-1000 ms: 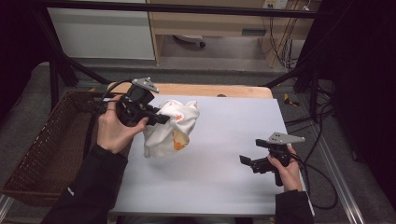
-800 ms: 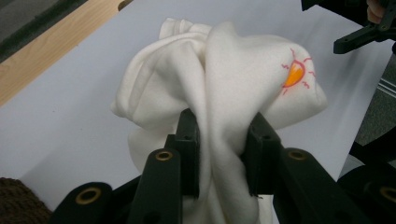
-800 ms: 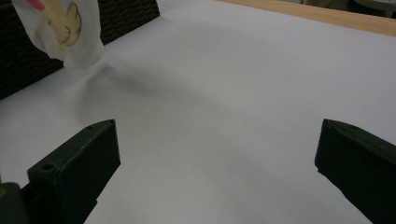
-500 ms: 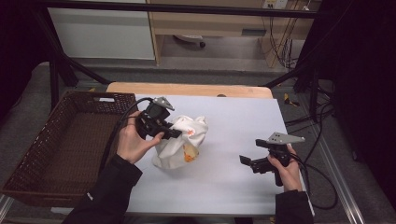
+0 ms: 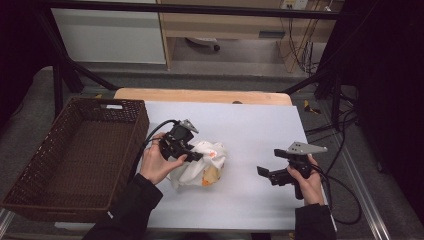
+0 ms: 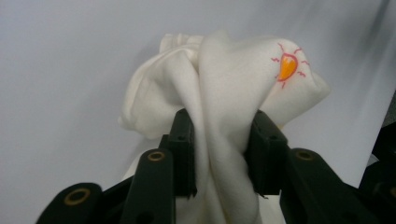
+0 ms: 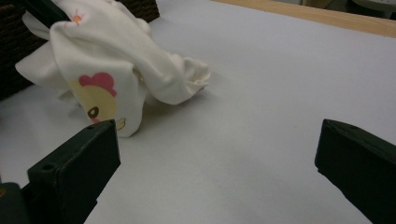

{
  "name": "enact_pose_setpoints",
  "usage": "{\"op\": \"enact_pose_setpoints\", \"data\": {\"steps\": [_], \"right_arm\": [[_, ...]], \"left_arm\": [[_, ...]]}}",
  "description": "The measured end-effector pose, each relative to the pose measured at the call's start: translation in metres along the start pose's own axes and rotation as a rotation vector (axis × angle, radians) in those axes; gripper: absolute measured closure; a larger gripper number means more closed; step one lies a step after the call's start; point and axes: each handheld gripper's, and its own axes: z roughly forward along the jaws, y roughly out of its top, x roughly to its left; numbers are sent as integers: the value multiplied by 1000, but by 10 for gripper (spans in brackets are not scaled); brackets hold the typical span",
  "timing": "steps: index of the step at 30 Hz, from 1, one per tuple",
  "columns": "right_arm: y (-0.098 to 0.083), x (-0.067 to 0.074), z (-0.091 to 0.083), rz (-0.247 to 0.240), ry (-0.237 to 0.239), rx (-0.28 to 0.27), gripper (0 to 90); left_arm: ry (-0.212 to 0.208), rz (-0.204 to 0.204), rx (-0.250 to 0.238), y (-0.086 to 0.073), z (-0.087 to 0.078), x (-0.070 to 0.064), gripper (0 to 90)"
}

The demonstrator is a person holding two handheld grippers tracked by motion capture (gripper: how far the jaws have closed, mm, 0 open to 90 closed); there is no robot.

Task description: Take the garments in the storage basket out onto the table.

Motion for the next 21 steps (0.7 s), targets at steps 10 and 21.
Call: {"op": "enact_pose_setpoints", "data": {"steps": [10, 21], "right_arm": [[0, 0, 0, -2, -1, -1, 7], [0, 0, -1, 2, -2, -3, 7]], "left_arm": [[-4, -61, -43, -7, -4, 1, 295], [62, -68, -105, -18, -39, -5, 142]]}}
